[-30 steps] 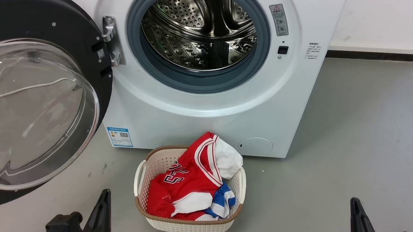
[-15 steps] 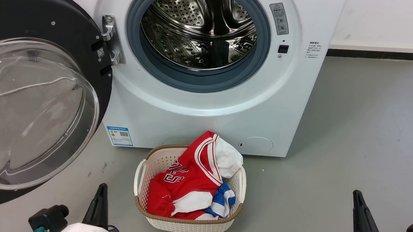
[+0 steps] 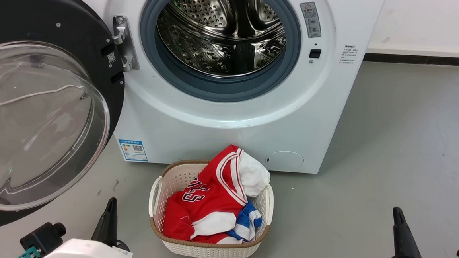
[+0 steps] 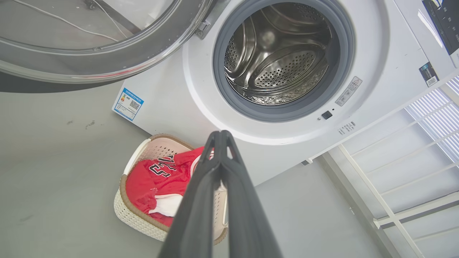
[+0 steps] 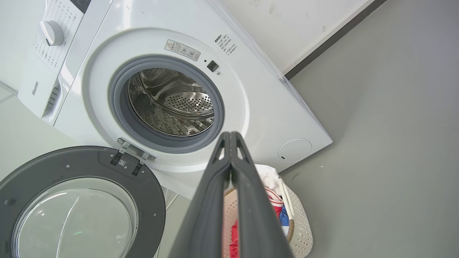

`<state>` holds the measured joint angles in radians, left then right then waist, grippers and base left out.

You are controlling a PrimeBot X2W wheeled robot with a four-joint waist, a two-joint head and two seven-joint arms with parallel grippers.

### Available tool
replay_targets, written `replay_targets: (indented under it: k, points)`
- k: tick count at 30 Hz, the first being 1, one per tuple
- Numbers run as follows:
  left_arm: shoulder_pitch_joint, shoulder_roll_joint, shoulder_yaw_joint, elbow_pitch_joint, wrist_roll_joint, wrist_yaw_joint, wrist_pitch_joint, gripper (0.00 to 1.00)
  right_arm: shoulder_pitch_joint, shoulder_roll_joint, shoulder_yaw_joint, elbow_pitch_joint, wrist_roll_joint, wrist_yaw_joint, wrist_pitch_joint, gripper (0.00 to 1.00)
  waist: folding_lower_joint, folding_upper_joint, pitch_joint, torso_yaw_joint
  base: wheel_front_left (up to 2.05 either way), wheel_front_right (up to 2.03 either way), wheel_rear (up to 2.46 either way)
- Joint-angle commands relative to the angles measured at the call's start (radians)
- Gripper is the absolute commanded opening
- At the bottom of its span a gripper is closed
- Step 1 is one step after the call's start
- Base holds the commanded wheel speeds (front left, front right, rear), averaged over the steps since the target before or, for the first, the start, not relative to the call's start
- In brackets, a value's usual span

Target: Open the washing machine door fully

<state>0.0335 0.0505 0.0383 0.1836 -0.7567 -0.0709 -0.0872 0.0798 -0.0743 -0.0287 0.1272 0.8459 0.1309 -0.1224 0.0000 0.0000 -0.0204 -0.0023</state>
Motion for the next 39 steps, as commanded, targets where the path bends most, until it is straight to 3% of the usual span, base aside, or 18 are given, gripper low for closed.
replay_targets:
  k: [1,39]
  points:
    - [-0.026,0.0,0.006,-0.007,-0.038,-0.008,0.008,0.0,-0.036,-0.009,-0.002,-0.006,0.038,0.0,0.007,0.0,0.0,0.0,0.0,0.0,0.0,0.0,0.0]
    - [-0.094,0.0,0.045,0.029,-0.477,-0.037,0.113,0.0,-0.119,-0.011,-0.022,0.059,0.45,0.0,0.11,0.0,0.0,0.0,0.011,0.001,0.0,0.0,0.0]
